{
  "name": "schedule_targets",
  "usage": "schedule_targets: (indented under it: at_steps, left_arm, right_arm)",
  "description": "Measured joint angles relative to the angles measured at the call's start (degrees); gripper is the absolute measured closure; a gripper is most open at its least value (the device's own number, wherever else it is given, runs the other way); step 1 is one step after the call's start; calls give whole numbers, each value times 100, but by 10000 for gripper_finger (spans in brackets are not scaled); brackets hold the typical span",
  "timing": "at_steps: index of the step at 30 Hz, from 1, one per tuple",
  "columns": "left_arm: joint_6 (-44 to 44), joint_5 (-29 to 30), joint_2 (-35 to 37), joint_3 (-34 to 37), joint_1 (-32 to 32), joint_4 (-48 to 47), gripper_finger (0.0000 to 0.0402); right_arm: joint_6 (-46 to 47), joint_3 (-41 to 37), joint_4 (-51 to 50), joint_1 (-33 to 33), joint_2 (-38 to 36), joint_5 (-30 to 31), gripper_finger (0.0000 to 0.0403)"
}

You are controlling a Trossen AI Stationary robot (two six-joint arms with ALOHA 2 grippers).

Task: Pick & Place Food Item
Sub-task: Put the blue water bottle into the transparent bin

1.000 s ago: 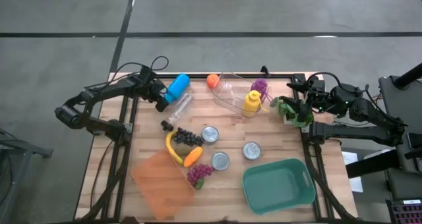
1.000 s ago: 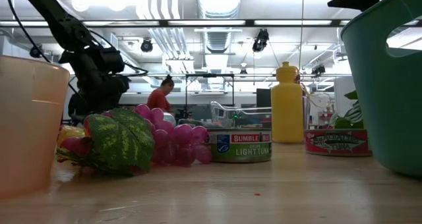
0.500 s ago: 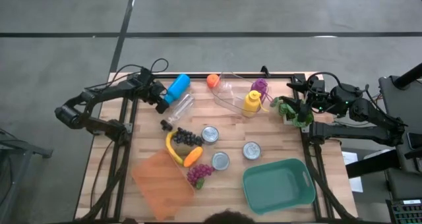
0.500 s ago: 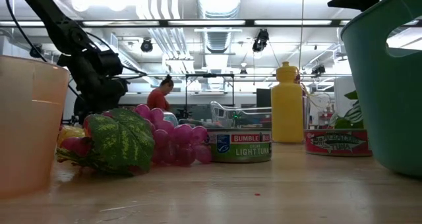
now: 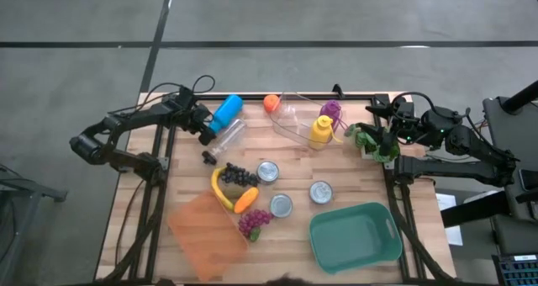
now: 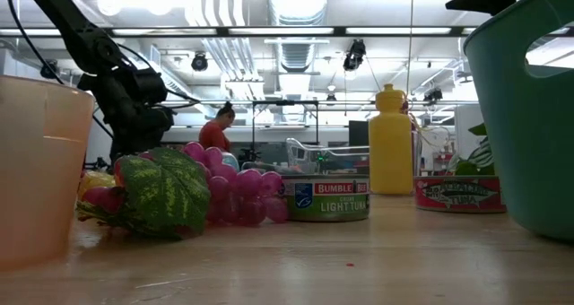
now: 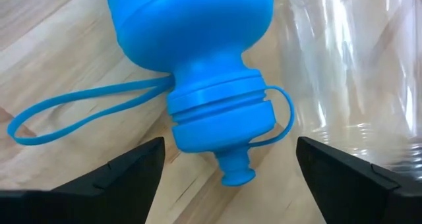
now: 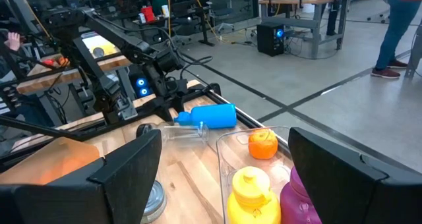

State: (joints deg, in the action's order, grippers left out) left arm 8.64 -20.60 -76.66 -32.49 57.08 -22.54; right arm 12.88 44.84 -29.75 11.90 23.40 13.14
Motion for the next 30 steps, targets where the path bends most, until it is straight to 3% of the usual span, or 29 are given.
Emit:
schedule_targets:
  at_steps: [9,15,30]
  left_arm:
    - [-245,44,0,0,0,120,49]
    - [-396,67,-2,0,0,175,6]
    - [-467,148,-2,4,-15,327,61]
  right_arm:
    - [0,0,-1,0,0,-1,74]
    - [0,0,-1,0,0,-1,74]
    - [0,0,-1,0,-1,1,74]
